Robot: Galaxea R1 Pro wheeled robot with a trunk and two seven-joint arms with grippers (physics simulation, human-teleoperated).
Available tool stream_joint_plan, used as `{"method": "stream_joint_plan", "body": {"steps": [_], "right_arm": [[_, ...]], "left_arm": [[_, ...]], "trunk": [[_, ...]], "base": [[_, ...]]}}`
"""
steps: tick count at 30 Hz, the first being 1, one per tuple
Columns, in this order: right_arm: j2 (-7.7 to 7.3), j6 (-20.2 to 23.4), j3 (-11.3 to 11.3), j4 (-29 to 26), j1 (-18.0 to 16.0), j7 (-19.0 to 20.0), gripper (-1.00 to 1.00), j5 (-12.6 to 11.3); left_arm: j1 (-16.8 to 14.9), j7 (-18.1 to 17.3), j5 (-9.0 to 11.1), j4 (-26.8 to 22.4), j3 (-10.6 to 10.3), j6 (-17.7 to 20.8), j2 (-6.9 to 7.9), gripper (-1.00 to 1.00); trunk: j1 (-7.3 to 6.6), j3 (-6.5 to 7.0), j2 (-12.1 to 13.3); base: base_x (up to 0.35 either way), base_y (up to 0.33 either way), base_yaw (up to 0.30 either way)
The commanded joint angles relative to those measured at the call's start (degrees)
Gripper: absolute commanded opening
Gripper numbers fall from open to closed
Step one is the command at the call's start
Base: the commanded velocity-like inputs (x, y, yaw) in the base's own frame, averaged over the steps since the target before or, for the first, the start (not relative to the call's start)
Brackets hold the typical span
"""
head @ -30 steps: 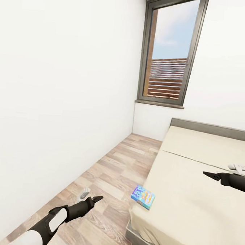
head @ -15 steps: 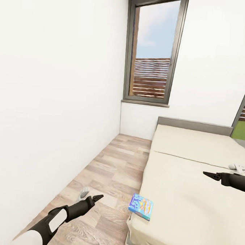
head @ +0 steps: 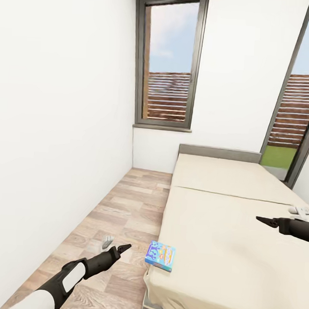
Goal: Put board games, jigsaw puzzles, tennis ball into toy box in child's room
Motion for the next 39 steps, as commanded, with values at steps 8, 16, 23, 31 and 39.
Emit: {"method": "stream_joint_plan", "body": {"steps": [8,16,23,31,39], "right_arm": [[0.03,0.34,-0.09,-0.04,-0.09,0.48,1.0,0.39],[0.03,0.27,-0.09,-0.09,-0.09,0.43,1.0,0.39],[0.1,0.25,-0.09,-0.1,-0.09,0.42,1.0,0.39],[0.15,0.17,-0.09,-0.26,-0.09,0.42,1.0,0.39],[0.2,0.16,-0.09,-0.36,-0.05,0.42,1.0,0.39]], "left_arm": [[-0.02,-0.12,0.77,-0.1,-0.13,0.46,0.25,1.0],[-0.02,-0.16,0.78,-0.17,-0.12,0.46,-0.01,1.0],[-0.04,-1.28,0.79,-0.99,-0.12,1.36,0.24,1.0],[-0.1,-4.83,1.23,-1.38,0.63,2.64,0.5,1.0],[-0.11,-5.69,2.52,-2.1,2.65,4.74,0.64,1.0]], "trunk": [[1.75,-1.5,-3.25],[3.51,-2.94,-6.46],[5.05,-4.19,-9.27],[6.37,-5.27,-11.67],[6.37,-5.27,-11.67]], "base": [[0.0,0.0,-0.23],[0.0,0.0,-0.022],[0.0,0.0,-0.002],[0.0,0.0,0.0],[0.0,0.0,0.0]]}}
